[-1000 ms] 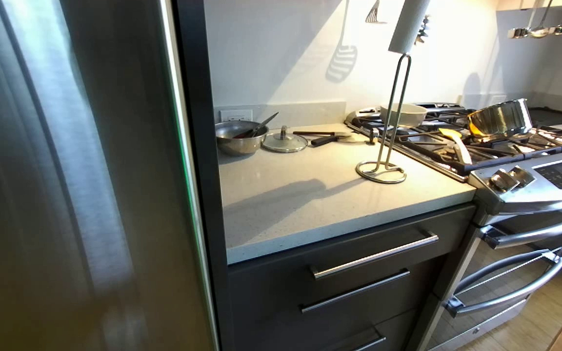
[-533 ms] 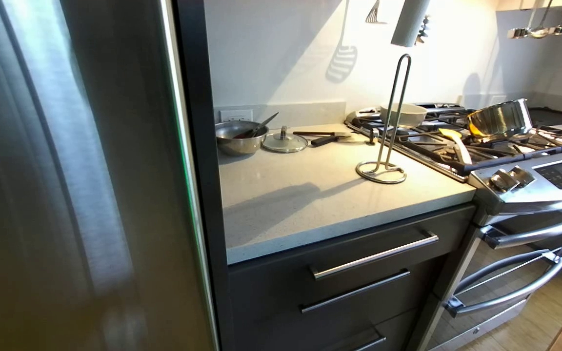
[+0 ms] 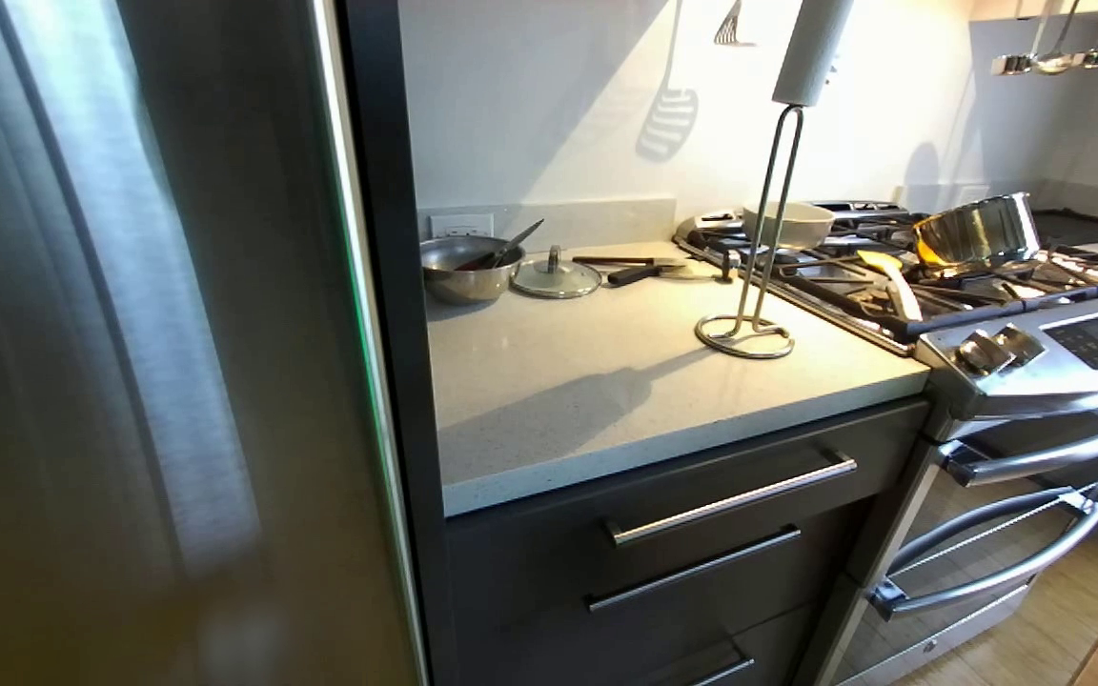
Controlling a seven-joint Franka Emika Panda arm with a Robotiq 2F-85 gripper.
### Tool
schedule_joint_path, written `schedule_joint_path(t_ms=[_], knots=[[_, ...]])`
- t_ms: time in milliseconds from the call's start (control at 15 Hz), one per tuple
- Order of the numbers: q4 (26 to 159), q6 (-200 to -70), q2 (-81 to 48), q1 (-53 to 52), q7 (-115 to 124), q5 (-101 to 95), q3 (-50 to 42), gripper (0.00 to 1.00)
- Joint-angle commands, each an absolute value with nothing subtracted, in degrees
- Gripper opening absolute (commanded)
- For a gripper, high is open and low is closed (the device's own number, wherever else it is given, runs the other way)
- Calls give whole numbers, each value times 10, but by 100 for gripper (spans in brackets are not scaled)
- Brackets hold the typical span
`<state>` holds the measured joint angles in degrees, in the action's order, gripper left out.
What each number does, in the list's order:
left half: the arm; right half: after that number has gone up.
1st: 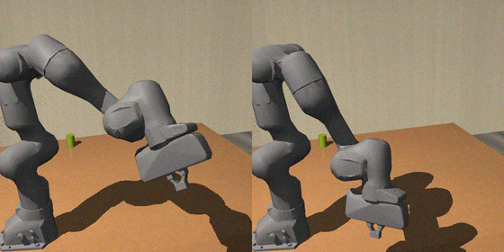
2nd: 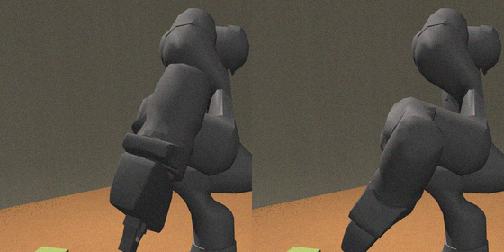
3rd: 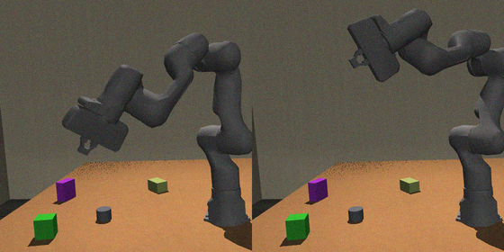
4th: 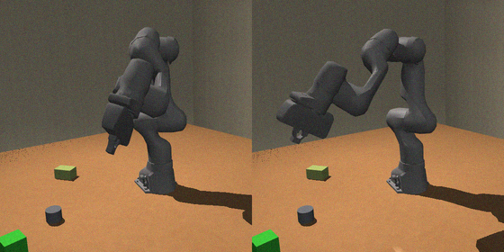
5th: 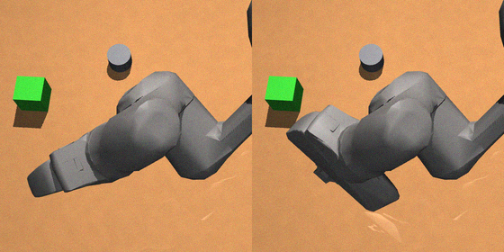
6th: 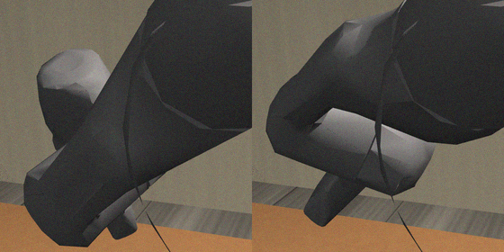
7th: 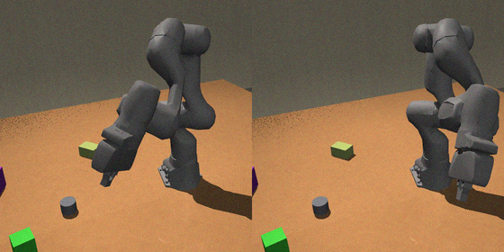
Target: Put the paper towel roll on the silver stand
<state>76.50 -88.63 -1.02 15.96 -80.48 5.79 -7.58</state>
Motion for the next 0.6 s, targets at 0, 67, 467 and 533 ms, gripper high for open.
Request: schedule_joint_path(t_ms=[0, 67, 467, 533], knots=[[766, -877, -14, 160, -822, 46, -76, 2], [768, -880, -15, 160, -822, 43, -76, 2], [773, -881, -23, 158, -824, 47, -74, 23], [773, -882, -24, 158, -824, 47, -74, 33]])
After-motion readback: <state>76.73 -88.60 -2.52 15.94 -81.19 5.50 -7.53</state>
